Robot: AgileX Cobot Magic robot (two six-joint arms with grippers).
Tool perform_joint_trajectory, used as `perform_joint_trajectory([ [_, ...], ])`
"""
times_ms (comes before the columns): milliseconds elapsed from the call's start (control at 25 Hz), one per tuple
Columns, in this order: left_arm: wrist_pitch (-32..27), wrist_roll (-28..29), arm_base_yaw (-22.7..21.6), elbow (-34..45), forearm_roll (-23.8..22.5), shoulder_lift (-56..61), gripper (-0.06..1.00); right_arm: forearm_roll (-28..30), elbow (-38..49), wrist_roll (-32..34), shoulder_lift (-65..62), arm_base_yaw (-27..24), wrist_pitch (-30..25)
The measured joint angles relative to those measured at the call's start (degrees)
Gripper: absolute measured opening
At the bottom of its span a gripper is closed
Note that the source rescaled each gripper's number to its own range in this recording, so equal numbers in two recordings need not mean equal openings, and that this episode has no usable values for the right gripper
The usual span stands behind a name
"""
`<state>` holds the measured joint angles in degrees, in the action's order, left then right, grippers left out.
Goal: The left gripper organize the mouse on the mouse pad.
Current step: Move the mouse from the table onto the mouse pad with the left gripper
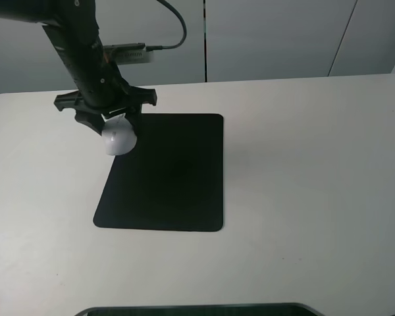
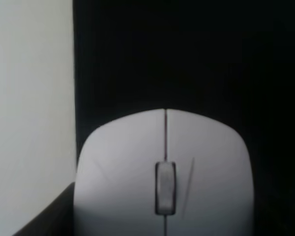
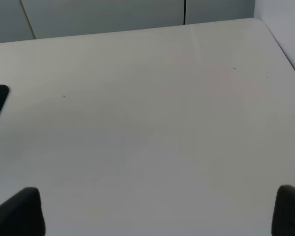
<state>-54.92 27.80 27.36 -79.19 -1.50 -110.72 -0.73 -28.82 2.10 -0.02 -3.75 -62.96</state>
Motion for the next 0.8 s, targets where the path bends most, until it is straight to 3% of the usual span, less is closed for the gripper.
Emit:
perform_joint_trajectory([
  [440,-0.93,0.54,2.10,-12.53,1.50,-12.13,0.00,0.00,0.00,0.00,0.00,0.00,0.00],
  [800,-0.86,3.68,2.46,-18.17,1.50,-18.70,0.00,0.00,0.00,0.00,0.00,0.00,0.00],
])
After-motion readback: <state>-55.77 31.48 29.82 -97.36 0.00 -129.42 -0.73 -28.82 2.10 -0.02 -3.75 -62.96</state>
